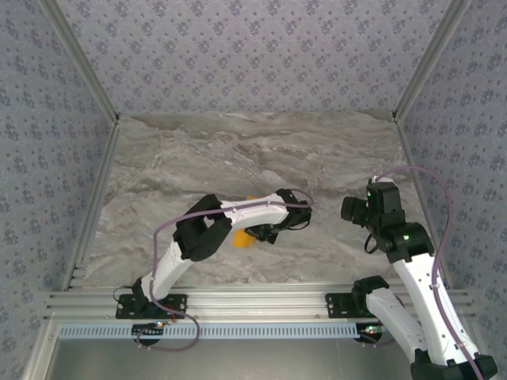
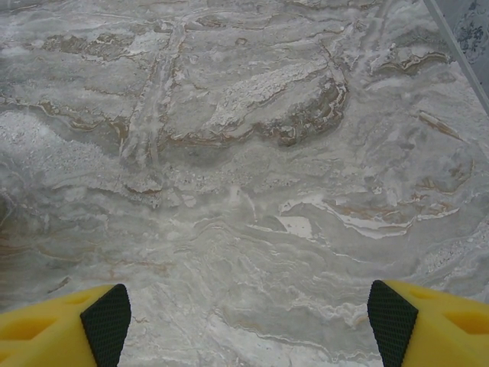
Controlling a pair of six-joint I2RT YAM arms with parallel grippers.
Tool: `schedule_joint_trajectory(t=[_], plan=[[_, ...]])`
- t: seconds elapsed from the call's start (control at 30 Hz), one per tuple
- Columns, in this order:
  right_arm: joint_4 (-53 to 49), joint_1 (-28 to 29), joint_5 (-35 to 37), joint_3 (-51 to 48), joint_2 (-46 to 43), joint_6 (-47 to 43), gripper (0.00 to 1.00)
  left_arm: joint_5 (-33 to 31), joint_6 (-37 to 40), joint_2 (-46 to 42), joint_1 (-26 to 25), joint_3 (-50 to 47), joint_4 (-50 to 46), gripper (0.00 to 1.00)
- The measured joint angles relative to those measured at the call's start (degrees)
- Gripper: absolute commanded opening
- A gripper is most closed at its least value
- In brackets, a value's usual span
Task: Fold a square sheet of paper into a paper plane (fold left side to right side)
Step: Turn over the paper at the center of the table, then third fold the triangle at the center of the table.
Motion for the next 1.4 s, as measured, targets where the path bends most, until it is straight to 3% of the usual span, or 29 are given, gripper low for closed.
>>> schedule_joint_trajectory(t=[0.3,0.43,0.57,0.83,1.1,1.27,1.4], plan=[[0.63,0.00,-2.64,-1.92,0.11,0.02,0.86,8.41,4.50,0.94,3.74,2.51,0.20,0.33],[1.55,0.00,-4.15,-2.38,1.01,0.02,0.86,11.30,5.92,0.35,5.25,2.40,0.63,0.46],[3.06,0.00,-7.41,-3.48,2.82,0.02,0.88,17.33,6.80,-2.99,6.40,-0.46,8.11,0.56],[10.10,0.72,-18.38,-6.49,9.53,1.75,0.89,30.77,6.69,-20.63,9.27,-16.83,31.04,0.67],[24.28,7.72,-28.41,-6.91,23.93,4.33,0.82,35.45,2.56,-41.35,21.53,-40.65,49.09,0.68],[31.54,12.83,-31.87,-3.87,35.89,4.83,0.80,40.61,-0.90,-42.75,26.10,-51.78,59.25,0.68],[38.84,14.01,-35.58,-0.15,44.63,6.25,0.73,43.04,-2.62,-41.22,26.51,-53.92,63.65,0.67]])
